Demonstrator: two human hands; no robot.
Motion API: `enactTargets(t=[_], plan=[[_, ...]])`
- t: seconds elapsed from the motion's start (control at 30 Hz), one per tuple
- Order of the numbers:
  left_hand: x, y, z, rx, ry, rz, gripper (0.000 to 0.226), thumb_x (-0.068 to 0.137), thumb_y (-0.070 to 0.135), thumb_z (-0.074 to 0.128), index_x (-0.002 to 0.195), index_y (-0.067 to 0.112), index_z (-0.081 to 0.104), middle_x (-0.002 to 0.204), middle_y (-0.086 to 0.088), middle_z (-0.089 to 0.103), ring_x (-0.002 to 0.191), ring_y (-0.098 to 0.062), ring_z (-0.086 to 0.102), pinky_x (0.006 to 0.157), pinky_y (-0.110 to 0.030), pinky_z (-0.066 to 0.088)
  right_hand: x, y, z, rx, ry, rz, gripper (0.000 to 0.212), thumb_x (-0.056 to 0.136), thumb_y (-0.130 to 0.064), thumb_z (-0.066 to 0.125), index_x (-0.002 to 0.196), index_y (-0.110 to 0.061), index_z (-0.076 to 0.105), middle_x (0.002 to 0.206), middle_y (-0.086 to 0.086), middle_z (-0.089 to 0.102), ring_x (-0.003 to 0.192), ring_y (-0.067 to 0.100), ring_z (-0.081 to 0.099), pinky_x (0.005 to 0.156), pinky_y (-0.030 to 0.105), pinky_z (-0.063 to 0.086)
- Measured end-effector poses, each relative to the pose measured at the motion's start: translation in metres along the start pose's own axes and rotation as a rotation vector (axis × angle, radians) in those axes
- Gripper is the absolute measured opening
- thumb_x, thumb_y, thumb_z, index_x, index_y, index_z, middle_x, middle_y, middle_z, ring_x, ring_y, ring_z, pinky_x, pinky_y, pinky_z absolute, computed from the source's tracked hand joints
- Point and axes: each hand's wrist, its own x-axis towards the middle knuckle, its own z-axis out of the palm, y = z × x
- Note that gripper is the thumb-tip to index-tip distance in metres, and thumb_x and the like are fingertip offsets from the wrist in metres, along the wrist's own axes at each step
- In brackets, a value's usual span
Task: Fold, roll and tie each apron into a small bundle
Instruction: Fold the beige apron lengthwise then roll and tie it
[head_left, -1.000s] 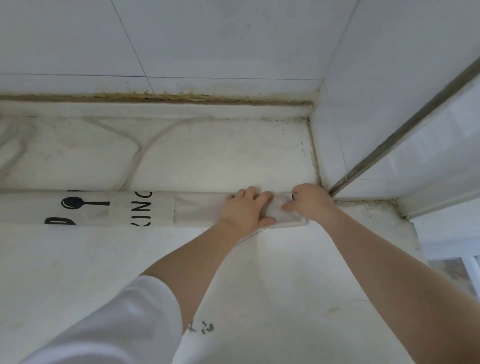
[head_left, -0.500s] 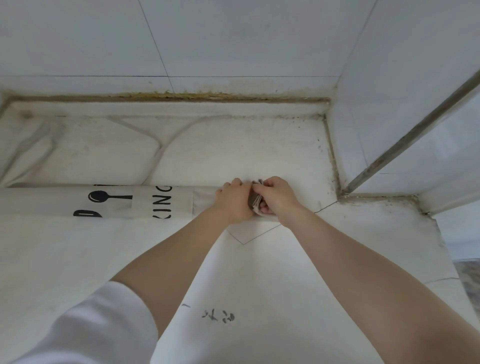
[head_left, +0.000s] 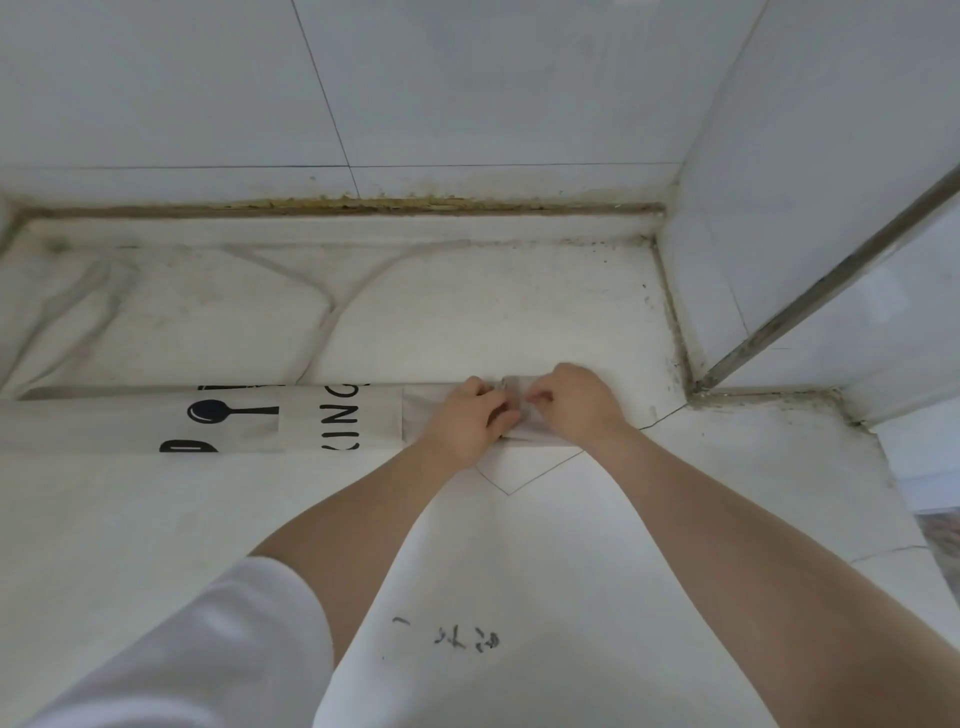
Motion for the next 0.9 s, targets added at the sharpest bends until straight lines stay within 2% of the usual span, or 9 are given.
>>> enactTargets(t=[0.1, 0.2, 0.27, 0.33, 0.43, 0.5, 0.6, 0.73, 0.9], plan=[[-0.001, 0.0, 0.006, -0.034, 0.068, -0.008, 0.023, 0.088, 0.025, 0.064, 0.104, 0.01, 0.063, 0.095, 0.001, 0.04, 0.088, -0.014, 0.041, 0.08, -0.016, 0.033, 0.002, 0.012, 0.004, 0.151, 0.183, 0.176, 0.028, 0.086, -0.015, 0.059, 0.114, -0.01, 0.057, 0.117, 0.011, 0.048, 0.107, 0.03, 0.048, 0.091, 0.03, 0.038], [-0.003, -0.003, 0.008, -0.03, 0.047, -0.008, 0.022, 0.082, 0.022, 0.07, 0.095, 0.007, 0.061, 0.094, 0.001, 0.04, 0.091, -0.02, 0.045, 0.076, -0.018, 0.032, 0.003, 0.014, 0.004, 0.53, 0.058, 0.319, 0.032, 0.083, -0.019, 0.067, 0.109, -0.01, 0.051, 0.103, 0.008, 0.055, 0.098, 0.026, 0.055, 0.087, 0.033, 0.042], [-0.006, -0.004, 0.01, 0.051, 0.047, -0.055, 0.029, 0.082, 0.031, 0.069, 0.099, 0.01, 0.059, 0.104, -0.001, 0.038, 0.105, -0.023, 0.04, 0.089, -0.023, 0.034, 0.002, 0.009, 0.0, 0.737, 0.007, 0.351, 0.021, 0.081, -0.019, 0.069, 0.092, -0.014, 0.052, 0.095, 0.006, 0.058, 0.095, 0.028, 0.059, 0.088, 0.04, 0.048], [-0.01, -0.002, 0.01, 0.204, 0.035, -0.177, 0.039, 0.082, 0.046, 0.063, 0.106, 0.016, 0.054, 0.119, -0.002, 0.034, 0.114, -0.024, 0.032, 0.1, -0.031, 0.029, 0.0, 0.0, -0.006, 0.753, 0.017, 0.334, 0.016, 0.079, -0.016, 0.066, 0.084, -0.019, 0.051, 0.086, 0.002, 0.058, 0.091, 0.027, 0.06, 0.085, 0.041, 0.05], [-0.011, 0.001, 0.005, 0.326, -0.012, -0.239, 0.046, 0.085, 0.053, 0.054, 0.118, 0.023, 0.047, 0.125, -0.003, 0.033, 0.118, -0.027, 0.031, 0.1, -0.036, 0.027, -0.002, -0.024, -0.012, 0.737, -0.05, 0.208, 0.027, 0.08, -0.01, 0.056, 0.103, -0.021, 0.051, 0.078, 0.002, 0.054, 0.074, 0.021, 0.056, 0.075, 0.038, 0.052], [-0.012, 0.0, -0.002, 0.308, -0.064, -0.164, 0.044, 0.089, 0.045, 0.052, 0.126, 0.022, 0.043, 0.123, -0.005, 0.035, 0.115, -0.027, 0.034, 0.098, -0.034, 0.03, -0.004, -0.044, -0.014, 0.715, -0.092, 0.121, 0.033, 0.079, -0.007, 0.05, 0.108, -0.024, 0.05, 0.071, 0.002, 0.051, 0.059, 0.017, 0.053, 0.06, 0.031, 0.048], [-0.025, -0.013, -0.018, 0.278, -0.061, 0.121, 0.015, 0.093, 0.013, 0.05, 0.106, 0.008, 0.055, 0.105, -0.011, 0.048, 0.092, -0.018, 0.049, 0.078, -0.019, 0.039, -0.004, -0.066, -0.009, 0.728, -0.051, 0.096, 0.029, 0.08, -0.007, 0.048, 0.103, -0.024, 0.052, 0.061, 0.001, 0.05, 0.041, 0.015, 0.046, 0.049, 0.022, 0.036], [-0.049, -0.059, -0.028, 0.217, 0.161, 0.143, 0.037, 0.088, 0.029, 0.039, 0.099, 0.021, 0.073, 0.112, -0.011, 0.059, 0.1, -0.033, 0.051, 0.088, -0.033, 0.035, 0.002, -0.085, 0.004, 0.718, -0.091, 0.104, 0.014, 0.081, -0.009, 0.049, 0.089, -0.02, 0.055, 0.057, 0.002, 0.052, 0.04, 0.016, 0.048, 0.048, 0.022, 0.039], [-0.056, -0.089, -0.048, -0.001, 0.088, -0.049, 0.029, 0.093, 0.009, 0.041, 0.111, 0.008, 0.064, 0.115, -0.009, 0.056, 0.109, -0.028, 0.05, 0.095, -0.036, 0.039, 0.01, -0.113, 0.027, 0.783, -0.109, 0.202, 0.007, 0.087, -0.019, 0.056, 0.088, -0.012, 0.056, 0.06, 0.006, 0.06, 0.048, 0.019, 0.058, 0.05, 0.025, 0.049]])
